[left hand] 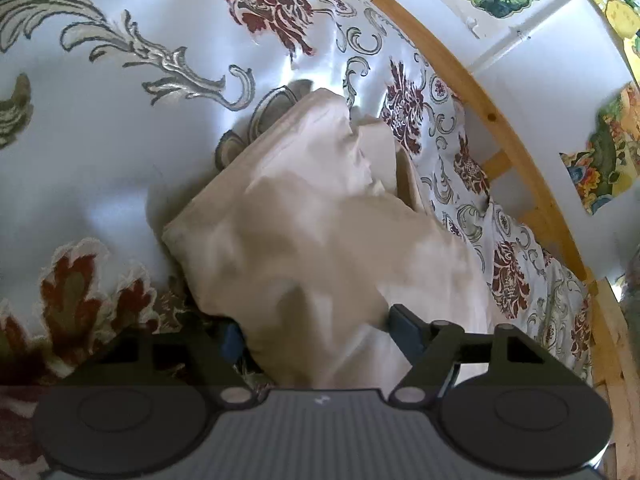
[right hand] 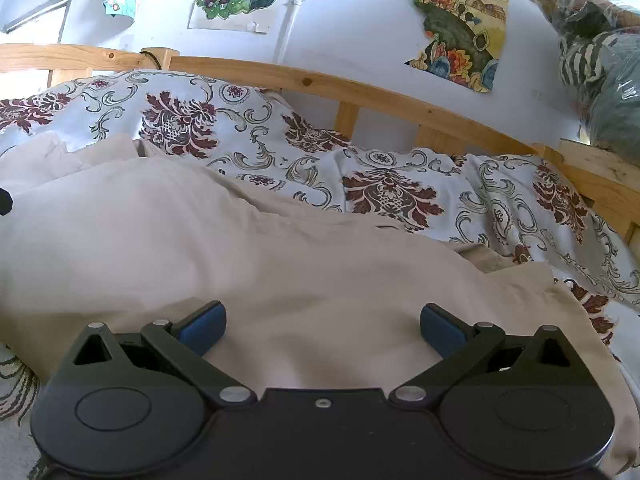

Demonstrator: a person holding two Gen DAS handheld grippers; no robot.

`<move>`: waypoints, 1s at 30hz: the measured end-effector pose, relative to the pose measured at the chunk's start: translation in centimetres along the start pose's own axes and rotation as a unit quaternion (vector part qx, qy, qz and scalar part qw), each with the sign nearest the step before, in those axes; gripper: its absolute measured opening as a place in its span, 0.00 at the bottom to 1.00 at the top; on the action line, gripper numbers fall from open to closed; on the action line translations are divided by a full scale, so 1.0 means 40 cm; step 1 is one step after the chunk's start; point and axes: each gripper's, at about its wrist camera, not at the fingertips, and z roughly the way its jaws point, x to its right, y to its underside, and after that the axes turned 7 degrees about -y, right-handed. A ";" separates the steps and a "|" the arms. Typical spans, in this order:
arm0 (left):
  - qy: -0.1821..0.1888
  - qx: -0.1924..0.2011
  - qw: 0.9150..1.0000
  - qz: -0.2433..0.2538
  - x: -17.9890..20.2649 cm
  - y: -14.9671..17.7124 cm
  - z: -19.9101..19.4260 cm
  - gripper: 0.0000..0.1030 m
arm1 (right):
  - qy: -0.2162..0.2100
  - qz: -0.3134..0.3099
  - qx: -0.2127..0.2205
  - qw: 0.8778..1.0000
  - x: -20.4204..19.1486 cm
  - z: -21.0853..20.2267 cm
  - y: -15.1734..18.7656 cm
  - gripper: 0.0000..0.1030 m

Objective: Fold large clothes
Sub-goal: 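Grasp the beige jacket end with the left tool and lift it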

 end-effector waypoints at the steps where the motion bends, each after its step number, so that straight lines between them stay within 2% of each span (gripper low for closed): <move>1: 0.004 0.000 1.000 0.002 0.004 0.000 0.005 0.83 | 0.000 0.000 0.000 1.000 0.000 0.000 0.000 0.99; 2: 0.007 -0.001 1.000 0.006 0.009 0.001 0.008 0.88 | 0.000 0.000 0.000 1.000 0.000 0.000 0.000 0.99; 4: -0.007 0.000 1.000 0.007 0.023 0.001 0.008 0.86 | 0.000 -0.001 0.000 1.000 0.000 0.000 0.000 0.99; 5: -0.016 0.005 1.000 0.006 0.027 0.003 0.003 0.75 | 0.000 -0.001 0.000 1.000 0.000 -0.001 0.001 0.99; 6: -0.020 0.011 1.000 0.005 0.028 0.004 -0.003 0.59 | 0.000 -0.001 0.000 1.000 0.000 -0.001 0.001 0.99; 7: -0.013 0.012 1.000 0.006 0.029 0.004 -0.006 0.49 | 0.000 -0.001 0.000 1.000 0.000 -0.001 0.001 0.99; 8: -0.006 0.014 1.000 0.009 0.033 0.005 -0.008 0.32 | 0.000 -0.001 0.000 1.000 -0.001 -0.001 0.001 0.99; 11: -0.006 0.031 0.999 0.028 0.061 0.010 -0.030 0.15 | -0.001 0.000 0.000 1.000 0.000 -0.001 0.001 0.99; 14: 0.004 0.066 0.995 0.078 0.120 0.012 -0.071 0.08 | -0.007 0.011 0.000 1.000 0.009 -0.003 -0.005 0.99; 15: 0.015 0.080 0.991 0.106 0.148 0.011 -0.089 0.07 | -0.008 0.015 0.001 1.000 0.012 -0.005 -0.007 0.99; 18: 0.059 0.117 0.967 0.217 0.249 0.019 -0.140 0.06 | -0.018 0.028 0.002 0.999 0.024 -0.006 -0.010 0.98; 22: 0.115 0.124 0.924 0.344 0.385 0.047 -0.176 0.06 | -0.040 0.047 0.000 0.998 0.044 -0.002 -0.013 0.96; 25: 0.120 0.109 0.889 0.428 0.490 0.069 -0.175 0.06 | -0.057 0.048 -0.002 0.997 0.059 -0.005 -0.021 0.92; 26: 0.119 0.102 0.886 0.436 0.515 0.073 -0.174 0.06 | -0.061 0.046 -0.007 0.997 0.069 -0.009 -0.031 0.86; 28: 0.118 0.084 0.887 0.438 0.560 0.072 -0.162 0.06 | -0.054 0.056 -0.013 0.997 0.104 -0.029 -0.055 0.79; 30: 0.110 0.075 0.890 0.436 0.589 0.070 -0.150 0.06 | -0.031 0.096 -0.007 0.995 0.164 -0.062 -0.075 0.79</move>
